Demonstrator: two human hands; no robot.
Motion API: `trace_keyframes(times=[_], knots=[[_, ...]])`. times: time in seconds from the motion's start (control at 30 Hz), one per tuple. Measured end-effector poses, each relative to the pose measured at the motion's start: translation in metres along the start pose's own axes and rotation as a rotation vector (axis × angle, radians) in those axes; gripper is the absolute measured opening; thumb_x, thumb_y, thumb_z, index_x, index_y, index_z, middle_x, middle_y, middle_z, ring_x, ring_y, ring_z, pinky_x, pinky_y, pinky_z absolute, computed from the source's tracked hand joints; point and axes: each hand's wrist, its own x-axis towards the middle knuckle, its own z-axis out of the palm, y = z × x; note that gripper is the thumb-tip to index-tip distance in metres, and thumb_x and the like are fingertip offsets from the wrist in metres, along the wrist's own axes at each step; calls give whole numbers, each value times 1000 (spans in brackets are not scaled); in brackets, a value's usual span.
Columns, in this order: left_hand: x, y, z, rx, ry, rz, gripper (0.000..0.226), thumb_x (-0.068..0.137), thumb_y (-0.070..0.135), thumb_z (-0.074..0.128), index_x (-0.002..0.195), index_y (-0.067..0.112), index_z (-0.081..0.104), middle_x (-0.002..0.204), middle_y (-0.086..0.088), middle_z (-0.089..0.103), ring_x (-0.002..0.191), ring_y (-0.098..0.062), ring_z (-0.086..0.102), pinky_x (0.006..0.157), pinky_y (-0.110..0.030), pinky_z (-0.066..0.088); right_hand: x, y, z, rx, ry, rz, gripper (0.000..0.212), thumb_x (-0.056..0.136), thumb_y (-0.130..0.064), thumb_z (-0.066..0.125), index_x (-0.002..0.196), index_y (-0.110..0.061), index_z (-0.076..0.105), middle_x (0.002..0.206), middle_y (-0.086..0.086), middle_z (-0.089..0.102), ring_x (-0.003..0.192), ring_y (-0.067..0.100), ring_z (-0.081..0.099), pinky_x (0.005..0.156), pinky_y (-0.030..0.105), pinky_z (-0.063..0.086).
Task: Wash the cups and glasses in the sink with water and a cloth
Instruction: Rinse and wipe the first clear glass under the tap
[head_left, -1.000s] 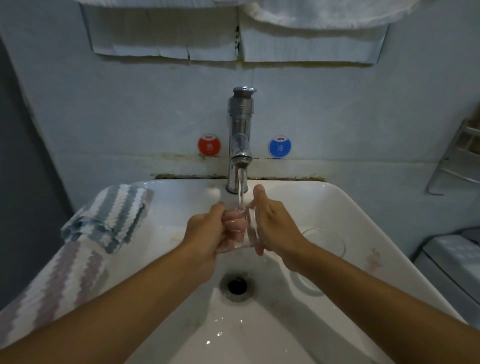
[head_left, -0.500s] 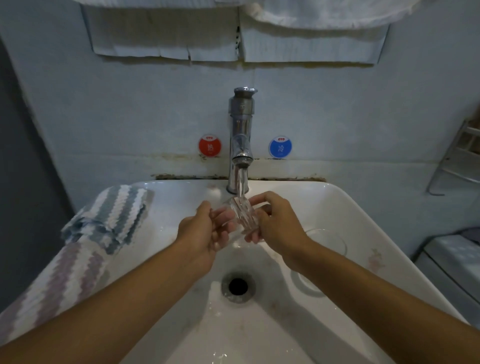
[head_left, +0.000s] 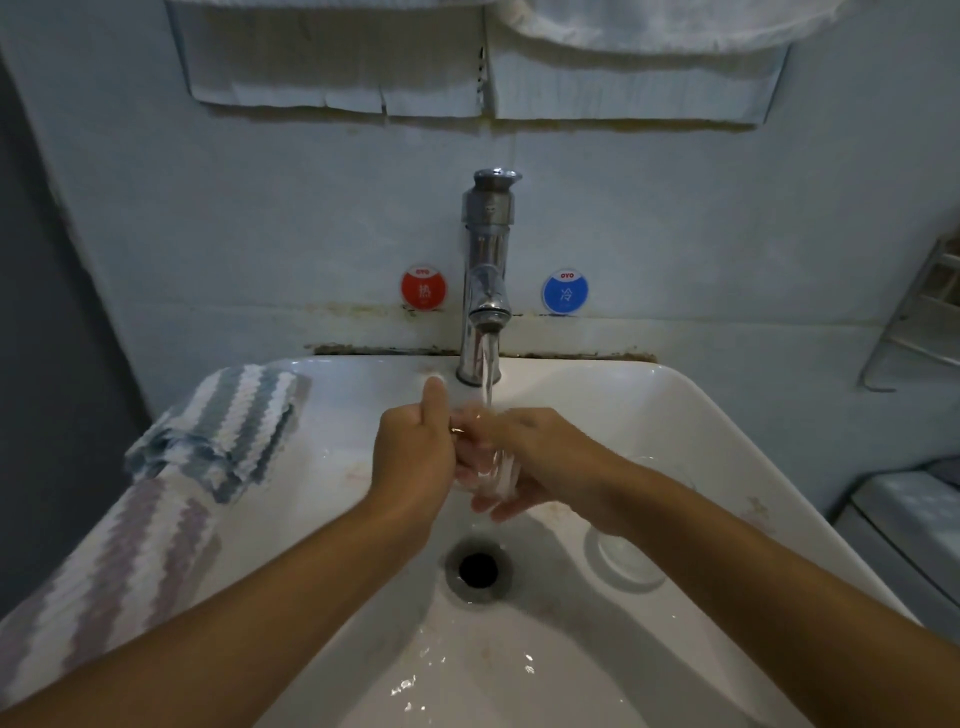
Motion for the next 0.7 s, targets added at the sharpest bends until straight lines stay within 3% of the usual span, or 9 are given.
trace_keyframes(times=[0.07,0.17,0.3,0.37,0.43,0.57,0.7], knots=[[2,-3,-2,58,53,33,52,105,39,36,78,8,69,64,-7,69,49,-8,61,49,-18,46,1,2,-2,-53,-87,-10,56,83,-54,67,116,-9,64,104,10,73,84,26,75,79,39,62],[9,-6,-7,81,48,73,46,101,34,47,71,8,72,59,-7,70,51,-13,63,58,-27,50,2,2,-6,-121,-170,-72,42,82,-29,79,116,-8,66,102,8,74,90,25,74,85,38,60],[4,-6,-6,314,-191,379,48,99,35,52,60,12,66,49,-2,62,46,-16,60,58,-30,54,-1,3,-6,-283,-171,-118,34,72,-1,80,103,-6,67,90,3,73,76,13,72,72,27,61],[4,-6,-3,447,-325,465,48,99,38,50,65,10,68,55,-4,64,52,-20,63,61,-35,58,-2,3,-6,-359,-126,-166,39,65,8,78,99,-6,67,90,9,72,76,21,72,70,33,63],[7,-6,-2,498,-412,465,51,101,41,43,72,8,69,64,-8,68,60,-23,67,65,-38,58,0,4,-8,-418,-61,-213,47,61,7,80,101,-9,64,93,10,70,82,26,70,73,39,62],[2,-5,2,644,-361,545,44,103,40,35,78,16,62,72,-4,64,67,-16,62,62,-24,46,6,8,-8,-478,6,-248,58,62,-1,85,110,-19,58,105,-1,62,93,18,64,86,36,58],[4,-12,3,487,-469,570,35,103,34,42,80,16,63,75,-4,65,69,-16,63,64,-30,50,7,5,-15,-531,60,-268,55,62,-3,85,107,-19,57,103,-1,61,95,16,59,88,35,53]])
